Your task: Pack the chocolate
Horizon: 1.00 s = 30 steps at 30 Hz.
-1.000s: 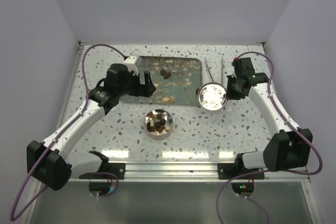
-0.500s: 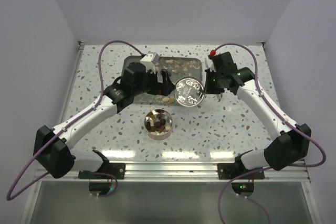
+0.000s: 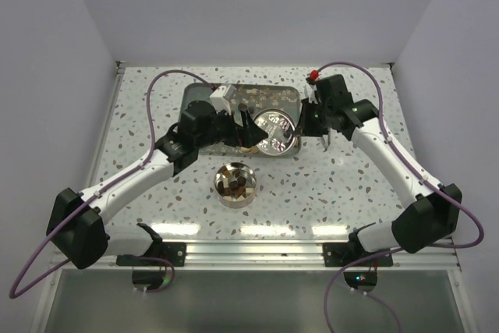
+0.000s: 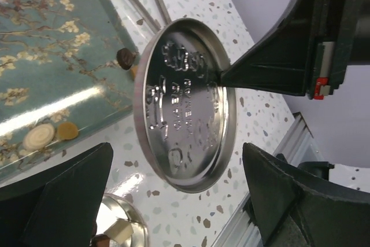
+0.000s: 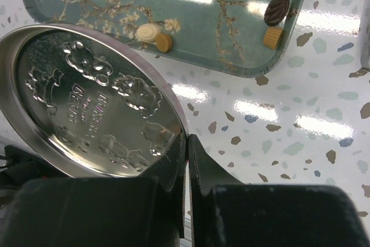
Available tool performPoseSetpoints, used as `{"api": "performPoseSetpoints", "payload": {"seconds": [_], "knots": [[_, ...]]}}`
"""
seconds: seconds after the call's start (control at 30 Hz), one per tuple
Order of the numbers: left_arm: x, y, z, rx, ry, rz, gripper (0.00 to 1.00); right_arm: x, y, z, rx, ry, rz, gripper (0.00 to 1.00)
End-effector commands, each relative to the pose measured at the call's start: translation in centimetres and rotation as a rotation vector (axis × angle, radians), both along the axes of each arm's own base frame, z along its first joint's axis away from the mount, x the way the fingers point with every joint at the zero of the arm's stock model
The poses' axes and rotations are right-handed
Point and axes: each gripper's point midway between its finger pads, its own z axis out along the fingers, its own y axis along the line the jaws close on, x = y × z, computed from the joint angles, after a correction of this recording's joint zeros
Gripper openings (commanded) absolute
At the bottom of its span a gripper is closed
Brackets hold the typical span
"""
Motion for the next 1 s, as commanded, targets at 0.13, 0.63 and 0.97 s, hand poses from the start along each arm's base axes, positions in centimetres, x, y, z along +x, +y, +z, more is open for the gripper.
{"api": "performPoseSetpoints", "payload": {"seconds": [0.13, 0.63, 0.97], "knots": [[-1.3, -2.6, 3.9, -0.243, -0.036, -0.113, 1.00, 1.0, 2.7, 3.2, 0.117, -0.075, 0.057, 0.00], [-0.9, -2.9, 2.7, -0.226, 0.018, -0.106, 0.67, 0.5, 3.5, 3.7, 0.152, -0.084, 0.091, 0.00], [-0.2, -2.9, 1.6, -0.195, 0.052, -0.075, 0.38, -0.7, 3.0, 4.2, 0.136, -0.098, 0.117, 0.00]]}}
